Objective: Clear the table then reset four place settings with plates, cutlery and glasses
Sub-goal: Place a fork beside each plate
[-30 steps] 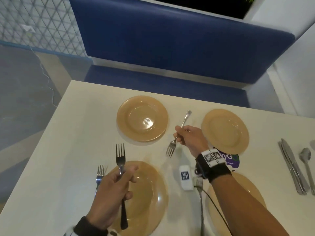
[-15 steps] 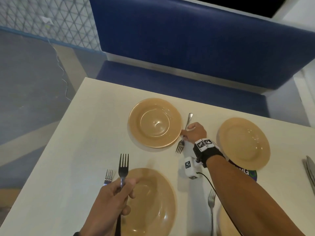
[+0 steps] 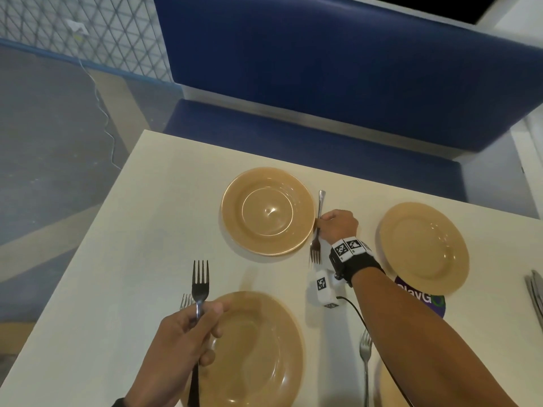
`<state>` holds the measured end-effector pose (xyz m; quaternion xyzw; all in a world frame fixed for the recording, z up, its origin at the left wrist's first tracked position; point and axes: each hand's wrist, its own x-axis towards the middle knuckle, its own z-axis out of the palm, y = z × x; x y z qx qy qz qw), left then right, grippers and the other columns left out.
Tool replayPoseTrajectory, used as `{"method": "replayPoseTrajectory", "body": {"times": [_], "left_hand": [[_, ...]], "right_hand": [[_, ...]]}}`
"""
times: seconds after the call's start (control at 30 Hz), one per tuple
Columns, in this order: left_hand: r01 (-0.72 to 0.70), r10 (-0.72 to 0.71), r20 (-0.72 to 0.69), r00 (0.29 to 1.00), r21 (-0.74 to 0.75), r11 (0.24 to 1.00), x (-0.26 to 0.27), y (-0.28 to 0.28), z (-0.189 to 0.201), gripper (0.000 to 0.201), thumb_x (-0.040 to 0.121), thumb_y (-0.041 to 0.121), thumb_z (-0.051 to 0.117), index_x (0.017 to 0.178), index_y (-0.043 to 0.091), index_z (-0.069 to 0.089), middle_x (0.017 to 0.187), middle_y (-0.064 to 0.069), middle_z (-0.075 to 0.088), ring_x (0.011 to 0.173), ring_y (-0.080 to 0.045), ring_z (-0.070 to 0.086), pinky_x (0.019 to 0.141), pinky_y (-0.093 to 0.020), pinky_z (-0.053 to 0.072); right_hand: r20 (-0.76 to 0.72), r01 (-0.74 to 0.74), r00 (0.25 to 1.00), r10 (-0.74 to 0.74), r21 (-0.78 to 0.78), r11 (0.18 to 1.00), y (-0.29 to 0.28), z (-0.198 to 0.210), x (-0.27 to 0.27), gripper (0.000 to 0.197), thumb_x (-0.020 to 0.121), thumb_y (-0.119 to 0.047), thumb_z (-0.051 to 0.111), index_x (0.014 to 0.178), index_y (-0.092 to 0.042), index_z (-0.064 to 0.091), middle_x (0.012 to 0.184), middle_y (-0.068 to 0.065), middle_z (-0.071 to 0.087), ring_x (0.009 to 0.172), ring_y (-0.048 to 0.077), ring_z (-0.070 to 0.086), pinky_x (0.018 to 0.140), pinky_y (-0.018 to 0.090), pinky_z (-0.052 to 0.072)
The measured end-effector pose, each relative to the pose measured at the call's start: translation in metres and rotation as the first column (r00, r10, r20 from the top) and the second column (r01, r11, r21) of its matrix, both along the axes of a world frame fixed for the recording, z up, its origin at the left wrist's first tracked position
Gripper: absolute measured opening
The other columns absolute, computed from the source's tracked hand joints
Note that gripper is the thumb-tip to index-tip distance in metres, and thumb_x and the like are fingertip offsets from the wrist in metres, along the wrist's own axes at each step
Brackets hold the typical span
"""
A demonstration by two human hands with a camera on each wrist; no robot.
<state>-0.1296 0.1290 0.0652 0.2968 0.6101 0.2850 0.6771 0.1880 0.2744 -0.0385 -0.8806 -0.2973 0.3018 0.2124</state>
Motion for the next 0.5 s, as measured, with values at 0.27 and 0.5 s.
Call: {"method": "replayPoseTrajectory", "body": {"times": [0.27, 0.5], "left_hand": [[0.001, -0.001, -0.003, 1.000, -0.012, 1.000, 0.0031, -0.0016, -0.0013, 0.020, 0.092, 0.023, 0.066, 0.083, 0.015, 0.081, 0.080, -0.029, 0.059, 0.055, -0.020, 0.034, 0.043, -0.026, 0.035], [0.016, -0.016, -0.009, 1.000, -0.010, 1.000, 0.0029, -0.0016, -0.0026, 0.018, 0.090, 0.027, 0.066, 0.085, 0.020, 0.082, 0.071, -0.013, 0.057, 0.050, -0.018, 0.036, 0.047, -0.027, 0.035]], "right_hand": [[-0.023, 0.040, 0.999, -0.040, -0.004, 0.999, -0.0009, 0.0038, 0.0019, 0.012, 0.073, -0.012, 0.082, 0.070, -0.004, 0.075, 0.073, 0.013, 0.075, 0.055, 0.021, 0.063, 0.047, 0.019, 0.048], [-0.036, 0.036, 0.999, -0.035, 0.011, 0.999, -0.0012, 0.0037, 0.0015, 0.013, 0.075, -0.014, 0.082, 0.070, -0.005, 0.075, 0.071, 0.010, 0.074, 0.054, 0.020, 0.064, 0.044, 0.018, 0.043]]}}
